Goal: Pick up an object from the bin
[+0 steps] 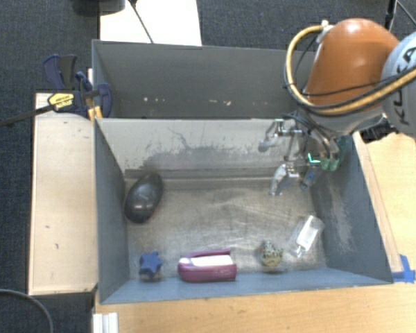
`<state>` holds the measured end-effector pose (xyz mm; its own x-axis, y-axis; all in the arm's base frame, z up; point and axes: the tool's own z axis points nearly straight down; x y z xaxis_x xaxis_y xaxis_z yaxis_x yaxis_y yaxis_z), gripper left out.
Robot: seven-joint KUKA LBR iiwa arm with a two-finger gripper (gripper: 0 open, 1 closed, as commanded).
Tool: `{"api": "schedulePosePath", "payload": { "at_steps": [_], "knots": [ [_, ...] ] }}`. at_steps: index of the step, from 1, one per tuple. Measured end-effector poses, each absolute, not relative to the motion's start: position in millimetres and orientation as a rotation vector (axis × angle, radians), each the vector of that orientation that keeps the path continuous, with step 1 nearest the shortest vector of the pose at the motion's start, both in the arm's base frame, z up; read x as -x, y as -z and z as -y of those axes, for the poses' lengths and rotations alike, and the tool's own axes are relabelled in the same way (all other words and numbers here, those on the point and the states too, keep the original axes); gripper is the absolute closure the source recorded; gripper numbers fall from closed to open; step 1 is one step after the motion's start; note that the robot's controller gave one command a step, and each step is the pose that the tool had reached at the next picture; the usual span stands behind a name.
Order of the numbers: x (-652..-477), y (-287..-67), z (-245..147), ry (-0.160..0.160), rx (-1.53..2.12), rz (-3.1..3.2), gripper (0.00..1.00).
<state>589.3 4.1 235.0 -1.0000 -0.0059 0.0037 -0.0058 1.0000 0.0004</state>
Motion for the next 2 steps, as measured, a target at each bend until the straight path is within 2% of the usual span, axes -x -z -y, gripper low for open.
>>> {"api": "schedulePosePath", "payload": {
  "at_steps": [1, 2],
  "knots": [
    [-588.5, -73, -20, 0.004, 0.058, 3.152, 0.00],
    [-580.0, -102, 33, -0.002, 0.227, 3.141, 0.00]
  ]
}}
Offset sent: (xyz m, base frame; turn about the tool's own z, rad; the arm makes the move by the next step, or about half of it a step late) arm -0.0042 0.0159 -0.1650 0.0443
